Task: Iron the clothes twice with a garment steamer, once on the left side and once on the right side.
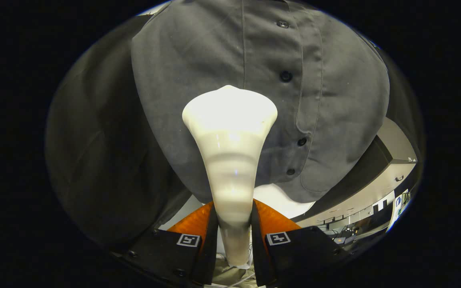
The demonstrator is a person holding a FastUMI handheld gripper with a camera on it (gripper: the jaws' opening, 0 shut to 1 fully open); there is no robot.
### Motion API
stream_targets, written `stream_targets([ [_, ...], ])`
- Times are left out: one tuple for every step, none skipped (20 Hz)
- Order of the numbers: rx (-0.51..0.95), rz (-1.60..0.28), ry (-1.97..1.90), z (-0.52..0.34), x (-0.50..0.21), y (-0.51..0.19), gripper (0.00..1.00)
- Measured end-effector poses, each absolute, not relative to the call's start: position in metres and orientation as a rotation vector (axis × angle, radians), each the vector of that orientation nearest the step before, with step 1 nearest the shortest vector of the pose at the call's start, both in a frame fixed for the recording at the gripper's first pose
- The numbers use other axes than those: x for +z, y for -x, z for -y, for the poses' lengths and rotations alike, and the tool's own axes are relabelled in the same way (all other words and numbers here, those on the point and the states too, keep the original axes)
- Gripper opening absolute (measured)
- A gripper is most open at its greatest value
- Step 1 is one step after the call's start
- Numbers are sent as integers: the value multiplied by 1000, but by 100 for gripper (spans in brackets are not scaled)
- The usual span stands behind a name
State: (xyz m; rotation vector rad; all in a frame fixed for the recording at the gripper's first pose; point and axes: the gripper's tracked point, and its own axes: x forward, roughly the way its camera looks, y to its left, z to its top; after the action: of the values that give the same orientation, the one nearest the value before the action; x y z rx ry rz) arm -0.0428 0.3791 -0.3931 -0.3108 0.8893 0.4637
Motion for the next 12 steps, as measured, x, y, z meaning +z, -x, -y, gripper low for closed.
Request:
stream_targets([
  [464,-900,314,-379,-398,43,46],
  [463,-911,317,-377,-405,44,46],
  [462,-922,320,-375,-411,45,46],
  [463,-934,324,-373,-417,46,46],
  [463,-946,327,-373,-422,48,46],
  [463,-958,329,-371,-428,49,46],
  [462,-968,330,-369,-433,49,46],
  [461,-978,331,-368,-439,50,46],
  [458,-988,332,-367,-443,51,46],
  [456,-998,334,-365,-449,53,46],
  [451,-1007,335,-362,-454,53,47],
  [447,-1016,337,-361,-460,55,46],
])
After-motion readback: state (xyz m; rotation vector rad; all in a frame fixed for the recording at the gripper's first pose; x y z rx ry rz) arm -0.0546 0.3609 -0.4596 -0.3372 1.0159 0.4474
